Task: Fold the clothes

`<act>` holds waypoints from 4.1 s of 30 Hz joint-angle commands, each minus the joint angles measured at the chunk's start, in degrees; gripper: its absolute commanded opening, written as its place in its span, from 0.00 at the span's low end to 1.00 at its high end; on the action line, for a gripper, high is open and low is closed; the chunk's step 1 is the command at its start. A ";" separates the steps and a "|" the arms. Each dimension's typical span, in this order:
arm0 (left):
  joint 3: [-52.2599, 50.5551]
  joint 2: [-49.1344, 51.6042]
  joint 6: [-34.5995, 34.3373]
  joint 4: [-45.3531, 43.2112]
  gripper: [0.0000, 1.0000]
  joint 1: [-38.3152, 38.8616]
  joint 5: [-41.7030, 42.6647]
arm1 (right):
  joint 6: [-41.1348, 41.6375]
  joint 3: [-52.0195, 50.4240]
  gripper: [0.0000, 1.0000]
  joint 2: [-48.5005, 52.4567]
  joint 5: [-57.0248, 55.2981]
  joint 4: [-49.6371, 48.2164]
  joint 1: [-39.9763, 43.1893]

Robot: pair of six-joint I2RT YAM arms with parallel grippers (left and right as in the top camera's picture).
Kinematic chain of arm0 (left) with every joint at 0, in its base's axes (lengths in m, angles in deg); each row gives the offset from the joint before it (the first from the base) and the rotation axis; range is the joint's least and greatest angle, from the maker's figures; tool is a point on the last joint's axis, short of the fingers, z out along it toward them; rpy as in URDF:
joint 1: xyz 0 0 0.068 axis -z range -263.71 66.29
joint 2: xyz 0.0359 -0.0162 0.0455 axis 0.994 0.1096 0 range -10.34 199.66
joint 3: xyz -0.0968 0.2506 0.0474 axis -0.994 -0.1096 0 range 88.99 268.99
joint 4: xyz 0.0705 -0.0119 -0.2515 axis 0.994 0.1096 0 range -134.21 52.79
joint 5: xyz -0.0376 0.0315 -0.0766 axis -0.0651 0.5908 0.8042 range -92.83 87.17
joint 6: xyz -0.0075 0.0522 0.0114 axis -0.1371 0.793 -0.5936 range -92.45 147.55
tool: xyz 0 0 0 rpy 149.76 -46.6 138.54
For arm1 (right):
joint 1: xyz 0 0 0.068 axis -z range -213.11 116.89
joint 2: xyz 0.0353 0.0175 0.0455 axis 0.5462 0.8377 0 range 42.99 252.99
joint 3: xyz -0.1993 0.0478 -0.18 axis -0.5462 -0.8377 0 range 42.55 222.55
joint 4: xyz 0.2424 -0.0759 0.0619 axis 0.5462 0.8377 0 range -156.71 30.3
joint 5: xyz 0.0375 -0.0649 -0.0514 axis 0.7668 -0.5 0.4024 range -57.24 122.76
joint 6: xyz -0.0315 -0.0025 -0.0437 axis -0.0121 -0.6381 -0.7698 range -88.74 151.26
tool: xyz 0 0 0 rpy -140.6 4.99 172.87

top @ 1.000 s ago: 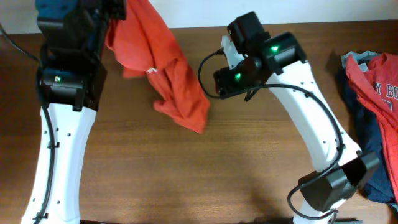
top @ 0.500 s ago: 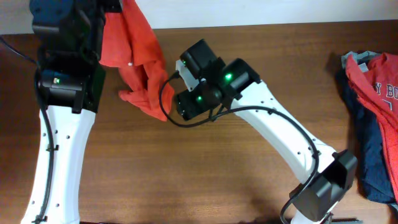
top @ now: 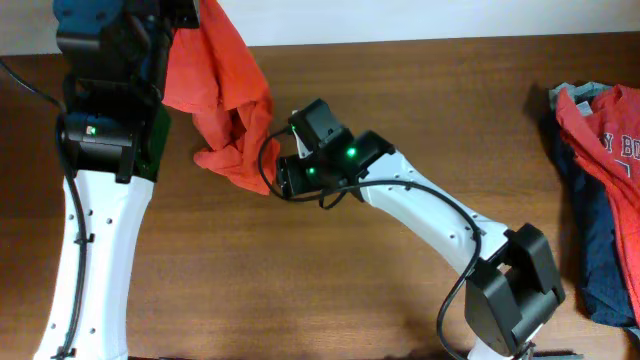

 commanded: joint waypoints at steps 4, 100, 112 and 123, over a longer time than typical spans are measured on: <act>1.53 -2.05 -0.57 0.42 0.01 0.22 -0.42 | 2.58 -3.28 0.72 -0.48 -0.07 -5.01 -4.48; 1.53 -5.42 -1.09 6.27 0.01 0.39 -0.22 | 6.21 -3.43 0.73 12.26 -15.93 -28.55 -5.51; 1.53 -8.46 -2.73 6.91 0.00 3.30 0.20 | 7.10 -3.43 0.73 12.28 -11.74 -31.02 -2.62; 1.53 -7.56 -4.26 2.51 0.01 6.40 0.24 | 8.98 -3.43 0.73 12.74 -9.64 -30.25 -4.83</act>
